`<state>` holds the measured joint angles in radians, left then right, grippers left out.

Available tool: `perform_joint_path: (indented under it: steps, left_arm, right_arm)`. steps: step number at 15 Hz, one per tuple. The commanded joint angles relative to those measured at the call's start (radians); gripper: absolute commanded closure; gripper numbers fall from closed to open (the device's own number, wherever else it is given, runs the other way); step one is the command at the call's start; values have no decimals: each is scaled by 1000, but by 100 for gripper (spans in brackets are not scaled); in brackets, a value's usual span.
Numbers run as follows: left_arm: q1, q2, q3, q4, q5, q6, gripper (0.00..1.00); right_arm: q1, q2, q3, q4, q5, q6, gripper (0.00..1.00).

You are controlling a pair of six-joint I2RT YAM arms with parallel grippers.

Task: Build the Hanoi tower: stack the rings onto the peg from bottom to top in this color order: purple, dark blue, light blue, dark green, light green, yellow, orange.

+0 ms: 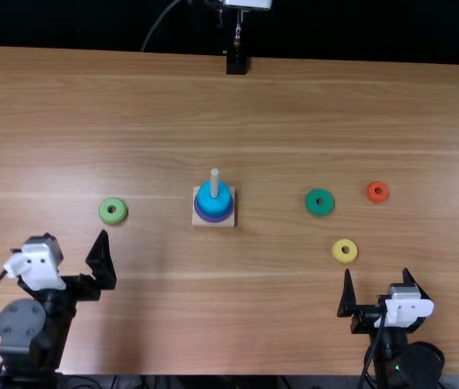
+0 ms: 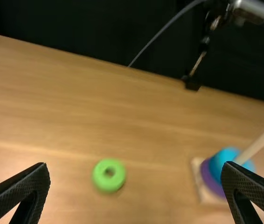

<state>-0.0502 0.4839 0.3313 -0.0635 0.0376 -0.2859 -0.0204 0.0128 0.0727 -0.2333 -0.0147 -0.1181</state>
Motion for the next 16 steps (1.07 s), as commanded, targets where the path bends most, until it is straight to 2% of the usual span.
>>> perform_joint_path:
  steps: [1, 2, 3, 6, 8, 11, 14, 16]
  left_arm:
    - [12, -111, -80, 3, -32, 181, 0]
    - [10, -177, -144, 3, -32, 229, 0]
    - [7, -234, -189, 1, -43, 242, 0]
    - [6, -396, -291, -17, -52, 234, 0]
    - [4, -442, -319, -75, -98, 233, 0]
    - [4, -484, -331, -106, -98, 233, 0]
    - [4, -484, -331, -242, -95, 245, 0]
    - [4, -484, -331, -283, -85, 245, 0]
  right_arm:
    - [-6, -13, -56, -68, -6, -2, 0]
    - [-6, -13, -56, -68, -6, -2, 0]
    - [-6, -13, -56, -68, -6, -2, 0]
    - [-6, -13, -56, -68, -6, -2, 0]
    - [-6, -13, -56, -68, -6, -2, 0]
    - [-6, -13, -56, -68, -6, -2, 0]
    - [-6, -13, -56, -68, -6, -2, 0]
    - [-6, -13, -56, -68, -6, -2, 0]
